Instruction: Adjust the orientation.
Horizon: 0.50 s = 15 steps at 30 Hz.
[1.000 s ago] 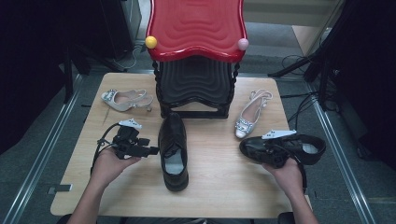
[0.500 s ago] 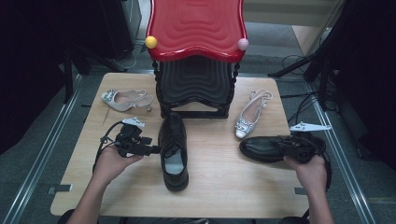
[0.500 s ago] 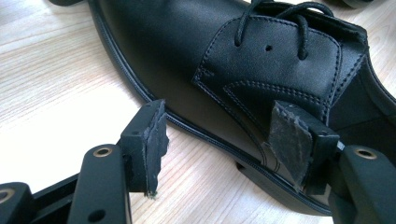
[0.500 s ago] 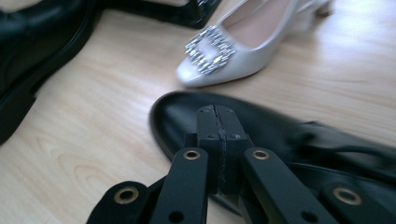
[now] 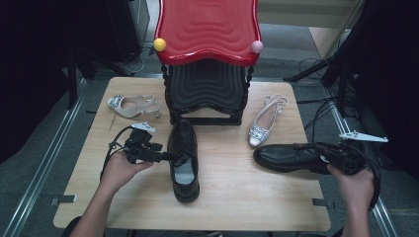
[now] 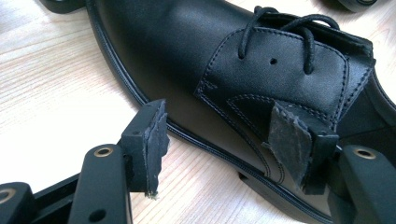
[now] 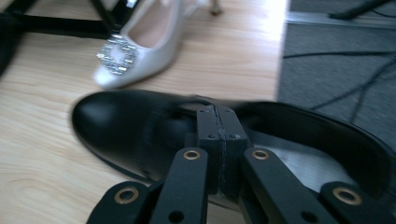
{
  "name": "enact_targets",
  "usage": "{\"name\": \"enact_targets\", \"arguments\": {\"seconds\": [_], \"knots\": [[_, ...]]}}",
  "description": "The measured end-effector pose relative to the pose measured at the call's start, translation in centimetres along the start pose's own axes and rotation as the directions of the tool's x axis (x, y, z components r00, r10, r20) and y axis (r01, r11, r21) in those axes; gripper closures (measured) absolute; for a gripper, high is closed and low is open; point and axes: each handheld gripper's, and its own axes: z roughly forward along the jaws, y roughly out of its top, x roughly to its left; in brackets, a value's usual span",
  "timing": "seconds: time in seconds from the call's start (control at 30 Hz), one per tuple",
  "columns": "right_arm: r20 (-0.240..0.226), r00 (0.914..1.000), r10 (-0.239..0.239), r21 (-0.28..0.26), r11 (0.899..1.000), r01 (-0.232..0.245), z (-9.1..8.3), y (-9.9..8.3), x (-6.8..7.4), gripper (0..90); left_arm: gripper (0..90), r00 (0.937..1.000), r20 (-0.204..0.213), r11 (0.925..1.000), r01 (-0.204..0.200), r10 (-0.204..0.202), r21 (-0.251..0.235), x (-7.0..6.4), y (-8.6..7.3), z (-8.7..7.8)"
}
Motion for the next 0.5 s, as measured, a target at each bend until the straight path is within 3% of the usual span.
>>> {"name": "enact_targets", "arguments": {"seconds": [0.07, 0.2, 0.27, 0.33, 0.4, 0.5], "knots": [[0.027, 0.9995, 0.014, 0.012, 1.000, -0.014, 0.0, -0.4, -0.7, 90.0, 37.6, 1.0000, -0.001, 1.0000, 0.002, -0.002, 0.000, 0.0, 0.0, 0.0], [0.022, 0.9993, 0.029, 0.012, 1.000, -0.029, 0.3, -0.9, -1.4, 90.0, 37.6, 1.0000, -0.003, 1.0000, 0.002, -0.002, 0.000, 0.0, 0.0, 0.0], [0.056, 0.9982, 0.024, 0.032, 0.999, -0.025, 0.4, -1.1, -1.6, 90.0, 37.6, 1.0000, -0.002, 1.0000, 0.002, -0.002, -0.001, 0.0, 0.0, 0.0], [0.093, 0.9955, 0.015, 0.017, 1.000, -0.017, 0.0, -1.3, -2.0, 90.0, 37.6, 1.0000, -0.001, 1.0000, 0.004, -0.004, -0.005, 0.1, -0.1, -0.1], [0.079, 0.9958, 0.046, 0.024, 0.999, -0.048, -0.1, -1.4, -2.5, 90.0, 37.6, 1.0000, -0.003, 1.0000, 0.005, -0.005, -0.004, 0.2, -0.1, -0.2], [0.060, 0.9978, 0.029, 0.064, 0.997, -0.033, 0.7, -1.7, -2.3, 90.0, 37.6, 1.0000, -0.003, 1.0000, 0.005, -0.005, 0.001, 0.2, -0.1, -0.1]]}}
